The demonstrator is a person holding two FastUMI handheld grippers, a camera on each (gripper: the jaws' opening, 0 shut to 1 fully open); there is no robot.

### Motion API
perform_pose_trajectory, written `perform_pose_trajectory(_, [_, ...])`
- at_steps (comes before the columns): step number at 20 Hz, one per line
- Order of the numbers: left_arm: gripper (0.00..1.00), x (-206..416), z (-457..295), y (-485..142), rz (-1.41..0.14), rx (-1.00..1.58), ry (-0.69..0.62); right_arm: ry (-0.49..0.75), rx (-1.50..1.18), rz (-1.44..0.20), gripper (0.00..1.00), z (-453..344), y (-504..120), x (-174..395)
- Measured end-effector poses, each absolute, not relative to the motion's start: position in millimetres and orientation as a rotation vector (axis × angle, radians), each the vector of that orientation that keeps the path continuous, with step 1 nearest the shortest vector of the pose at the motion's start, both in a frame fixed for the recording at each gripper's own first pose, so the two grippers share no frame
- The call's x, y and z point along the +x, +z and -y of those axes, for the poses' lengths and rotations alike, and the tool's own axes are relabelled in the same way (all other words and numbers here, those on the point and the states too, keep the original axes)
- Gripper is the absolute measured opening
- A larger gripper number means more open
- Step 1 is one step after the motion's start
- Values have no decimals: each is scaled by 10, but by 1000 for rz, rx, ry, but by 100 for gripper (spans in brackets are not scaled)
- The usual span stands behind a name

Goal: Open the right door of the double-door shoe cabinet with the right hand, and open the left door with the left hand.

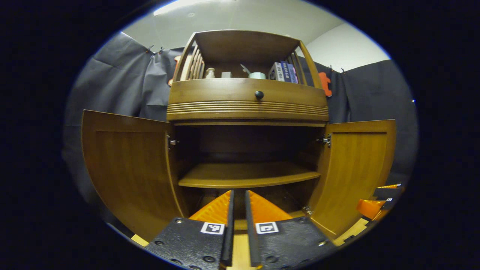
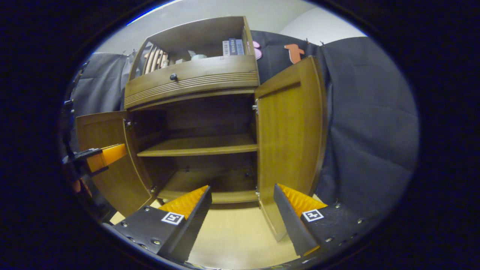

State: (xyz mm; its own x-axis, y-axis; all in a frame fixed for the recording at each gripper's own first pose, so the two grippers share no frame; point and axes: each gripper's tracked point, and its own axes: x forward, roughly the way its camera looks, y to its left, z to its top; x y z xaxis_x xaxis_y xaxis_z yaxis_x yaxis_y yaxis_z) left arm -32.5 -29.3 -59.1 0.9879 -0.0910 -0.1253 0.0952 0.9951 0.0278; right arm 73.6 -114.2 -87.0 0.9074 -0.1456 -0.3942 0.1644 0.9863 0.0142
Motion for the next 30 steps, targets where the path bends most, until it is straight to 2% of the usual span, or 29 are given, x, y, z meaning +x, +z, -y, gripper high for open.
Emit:
perform_pose_trajectory(2, [29,-293,405,-587,-124,32,-119,-187,46,-395,99,1203,-861,733])
perform_pose_trajectory(3, [31,-274,434,-589,-126,34,-126,-198,48,-390,99,1217,-850,739])
perform_pose_trajectory(6, [72,-226,538,-611,-125,17,-155,-221,51,-377,99,1256,-836,745])
perform_pose_trajectory(7, [85,-190,556,-596,-124,7,-160,-224,49,-373,94,1262,-830,754])
perform_pose_trajectory(8, [99,-163,563,-607,-127,-2,-163,-229,46,-371,99,1279,-833,758])
perform_pose_trajectory(9, [99,-148,575,-598,-126,-9,-165,-235,44,-369,94,1291,-828,763])
perform_pose_trajectory(11, [98,-131,599,-575,-118,-17,-172,-245,47,-366,94,1297,-815,749])
perform_pose_trajectory(12, [97,-125,604,-575,-117,-15,-171,-249,49,-362,99,1299,-810,752])
perform_pose_trajectory(19, [96,-97,512,-550,-112,-28,-154,-253,49,-346,99,1289,-779,778])
perform_pose_trajectory(20, [93,-102,499,-557,-114,-26,-153,-250,49,-346,99,1284,-780,767])
perform_pose_trajectory(22, [96,-108,464,-560,-115,-21,-151,-246,50,-350,99,1273,-780,769])
perform_pose_trajectory(23, [93,-111,445,-556,-115,-18,-150,-245,49,-352,99,1268,-782,771])
perform_pose_trajectory(24, [93,-112,438,-556,-115,-17,-149,-245,49,-351,94,1263,-774,764])
perform_pose_trajectory(25, [96,-118,432,-558,-115,-17,-150,-244,48,-350,99,1254,-769,758])
perform_pose_trajectory(26, [93,-117,433,-564,-116,-18,-152,-244,45,-350,99,1256,-774,758])
perform_pose_trajectory(27, [96,-119,426,-562,-116,-19,-152,-245,43,-349,99,1259,-763,761])
perform_pose_trajectory(29, [93,-126,424,-554,-116,-20,-153,-248,41,-346,99,1260,-751,762])
perform_pose_trajectory(30, [96,-134,421,-556,-115,-20,-152,-251,42,-344,99,1261,-745,755])
